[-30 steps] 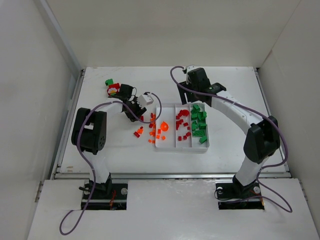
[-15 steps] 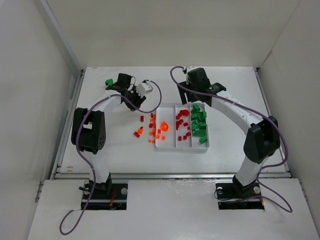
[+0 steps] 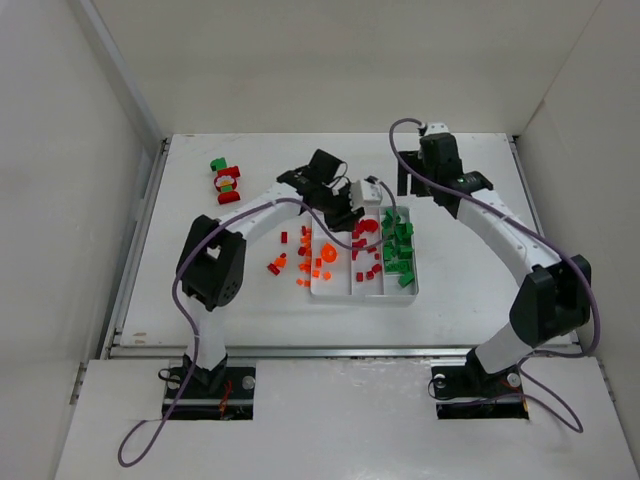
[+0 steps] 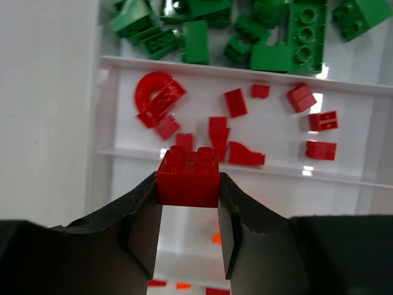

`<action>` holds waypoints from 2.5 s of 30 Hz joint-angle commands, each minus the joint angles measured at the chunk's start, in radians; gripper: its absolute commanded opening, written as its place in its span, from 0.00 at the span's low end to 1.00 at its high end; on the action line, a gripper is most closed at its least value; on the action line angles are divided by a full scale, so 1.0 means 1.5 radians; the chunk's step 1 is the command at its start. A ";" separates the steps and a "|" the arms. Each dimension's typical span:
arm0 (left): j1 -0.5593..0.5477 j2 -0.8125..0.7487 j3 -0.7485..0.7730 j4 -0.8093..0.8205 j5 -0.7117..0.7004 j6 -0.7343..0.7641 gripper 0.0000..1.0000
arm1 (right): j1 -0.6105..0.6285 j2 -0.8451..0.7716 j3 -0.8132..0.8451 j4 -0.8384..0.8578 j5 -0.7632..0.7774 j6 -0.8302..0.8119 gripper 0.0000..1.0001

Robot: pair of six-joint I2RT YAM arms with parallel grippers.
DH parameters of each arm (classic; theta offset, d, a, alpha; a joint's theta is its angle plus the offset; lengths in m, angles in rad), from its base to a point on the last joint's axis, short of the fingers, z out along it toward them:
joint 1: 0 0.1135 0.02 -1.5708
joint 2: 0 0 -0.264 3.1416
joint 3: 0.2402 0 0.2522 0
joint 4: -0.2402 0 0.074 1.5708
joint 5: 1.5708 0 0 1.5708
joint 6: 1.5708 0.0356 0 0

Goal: Sort the legos into containers by color

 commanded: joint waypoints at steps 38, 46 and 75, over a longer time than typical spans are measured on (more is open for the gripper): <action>0.265 0.090 0.133 0.063 -0.669 -0.565 1.00 | -0.004 0.040 0.103 0.055 -0.041 -0.062 0.94; 0.344 0.126 0.086 0.076 -0.651 -0.578 1.00 | 0.016 0.068 0.116 0.046 -0.041 -0.062 0.94; 0.352 0.097 -0.020 0.141 -0.429 -0.424 0.31 | 0.044 0.113 0.199 0.021 -0.041 -0.056 0.97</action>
